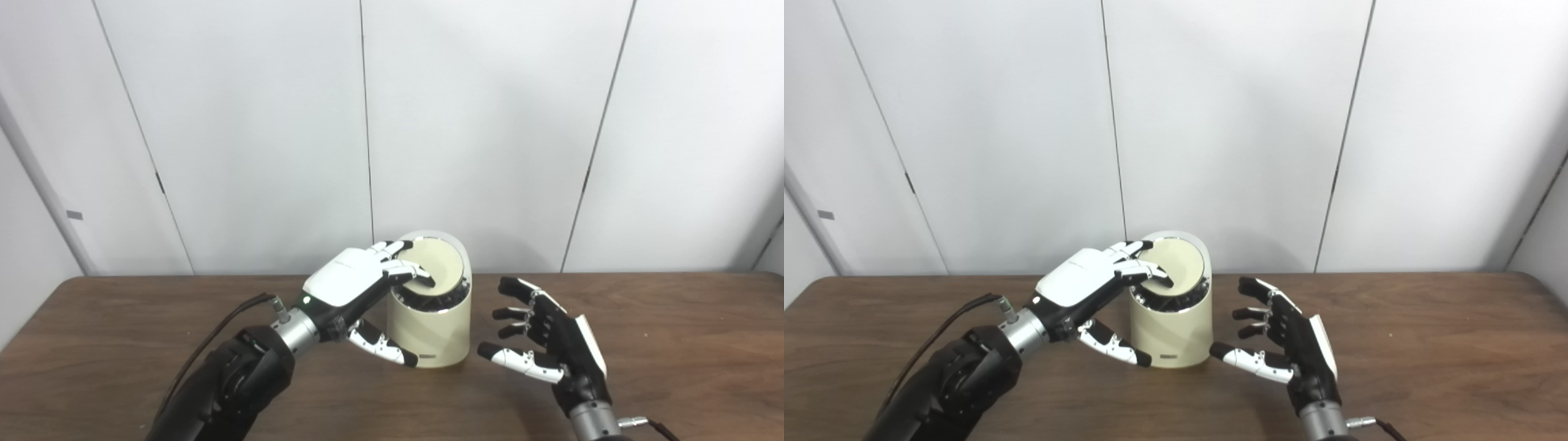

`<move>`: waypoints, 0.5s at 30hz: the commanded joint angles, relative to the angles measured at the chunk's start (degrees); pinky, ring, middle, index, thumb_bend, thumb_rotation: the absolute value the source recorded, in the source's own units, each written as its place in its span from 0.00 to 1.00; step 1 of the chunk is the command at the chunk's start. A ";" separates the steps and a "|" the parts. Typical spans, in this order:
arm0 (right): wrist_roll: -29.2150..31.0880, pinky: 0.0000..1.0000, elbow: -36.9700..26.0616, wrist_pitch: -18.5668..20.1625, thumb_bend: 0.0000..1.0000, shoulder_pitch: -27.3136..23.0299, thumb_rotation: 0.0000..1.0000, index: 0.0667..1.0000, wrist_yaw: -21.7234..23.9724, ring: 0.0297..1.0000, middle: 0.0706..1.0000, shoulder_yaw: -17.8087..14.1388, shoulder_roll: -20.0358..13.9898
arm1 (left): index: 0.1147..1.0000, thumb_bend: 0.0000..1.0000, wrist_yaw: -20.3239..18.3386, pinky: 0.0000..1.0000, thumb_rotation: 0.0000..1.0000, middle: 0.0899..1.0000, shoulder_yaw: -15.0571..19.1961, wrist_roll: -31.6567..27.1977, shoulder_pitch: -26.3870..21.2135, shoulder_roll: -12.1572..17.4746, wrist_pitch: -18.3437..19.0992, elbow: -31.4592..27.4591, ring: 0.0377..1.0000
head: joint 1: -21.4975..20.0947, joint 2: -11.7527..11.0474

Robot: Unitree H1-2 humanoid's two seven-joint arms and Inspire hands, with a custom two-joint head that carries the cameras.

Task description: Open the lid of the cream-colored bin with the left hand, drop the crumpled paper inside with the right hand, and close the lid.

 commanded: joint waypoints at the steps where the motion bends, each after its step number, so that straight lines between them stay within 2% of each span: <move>1: 0.00 0.52 -2.29 -0.87 0.80 -1.77 0.21 0.74 -0.36 0.64 0.78 0.11 0.32 | 0.79 0.96 -0.09 1.00 0.34 0.81 -0.75 1.64 -1.51 0.50 0.14 0.90 0.99 | 0.03 0.16; 6: 0.04 0.53 -2.44 -0.60 0.81 -1.76 0.22 0.74 -0.29 0.64 0.78 0.14 0.26 | 0.79 0.97 -0.12 1.00 0.34 0.81 -1.64 3.82 -1.62 0.71 0.67 1.20 1.00 | 0.05 0.24; 11: 0.63 0.51 -2.72 -0.42 0.81 -1.78 0.21 0.75 -0.17 0.65 0.79 0.00 0.29 | 0.80 0.96 -0.81 1.00 0.38 0.81 -3.82 9.31 -2.10 1.60 1.68 0.86 1.00 | 0.02 0.55; 15: 0.26 0.52 -2.75 -0.55 0.81 -1.81 0.22 0.74 -0.24 0.64 0.79 0.10 0.13 | 0.79 0.96 -4.26 1.00 0.42 0.80 -6.01 13.26 -2.92 2.13 3.77 0.59 1.00 | 0.07 0.72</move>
